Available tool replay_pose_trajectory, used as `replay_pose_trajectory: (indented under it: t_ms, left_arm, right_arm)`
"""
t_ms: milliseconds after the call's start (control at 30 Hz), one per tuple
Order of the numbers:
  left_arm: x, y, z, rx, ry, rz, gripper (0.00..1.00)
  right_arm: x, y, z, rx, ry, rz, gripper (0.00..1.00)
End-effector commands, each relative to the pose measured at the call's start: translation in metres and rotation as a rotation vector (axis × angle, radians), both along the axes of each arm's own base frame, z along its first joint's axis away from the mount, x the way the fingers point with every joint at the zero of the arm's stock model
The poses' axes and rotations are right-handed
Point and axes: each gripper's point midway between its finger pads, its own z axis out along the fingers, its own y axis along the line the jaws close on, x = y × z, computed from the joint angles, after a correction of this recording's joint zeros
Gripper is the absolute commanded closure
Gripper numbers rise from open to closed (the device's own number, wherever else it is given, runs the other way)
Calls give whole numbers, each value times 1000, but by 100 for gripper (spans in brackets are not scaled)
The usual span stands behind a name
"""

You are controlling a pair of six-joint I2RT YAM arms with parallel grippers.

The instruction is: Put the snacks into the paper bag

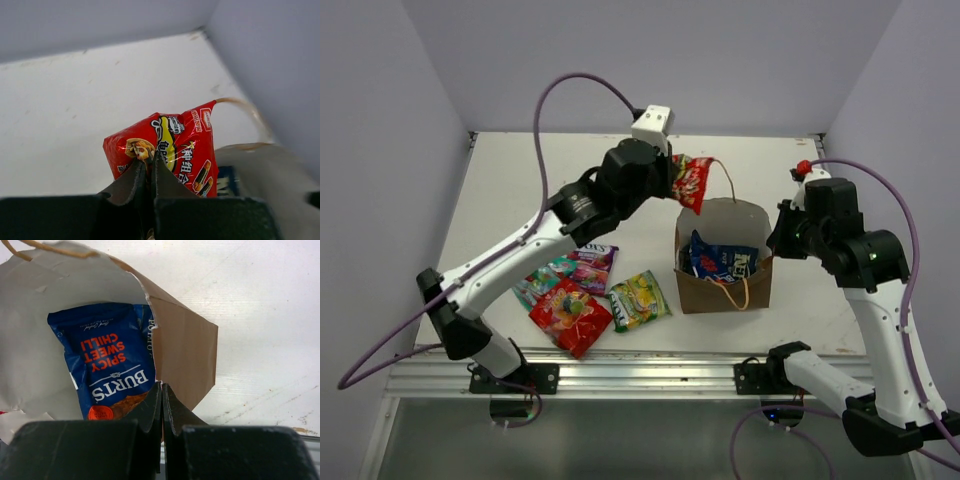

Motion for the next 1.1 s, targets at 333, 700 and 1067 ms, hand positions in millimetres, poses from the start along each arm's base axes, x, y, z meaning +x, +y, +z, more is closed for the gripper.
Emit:
replay_pose_trajectory:
  t_ms: [333, 700, 1067]
  left_arm:
    - [-110, -116, 53, -139, -57, -398, 100]
    - [-105, -109, -12, 27, 5, -341, 76]
    - [-108, 9, 62, -103, -192, 55, 13]
  right_arm:
    - [3, 6, 10, 36, -46, 13, 100]
    - [-1, 5, 9, 39, -46, 11, 100]
    - [1, 8, 6, 41, -34, 23, 100]
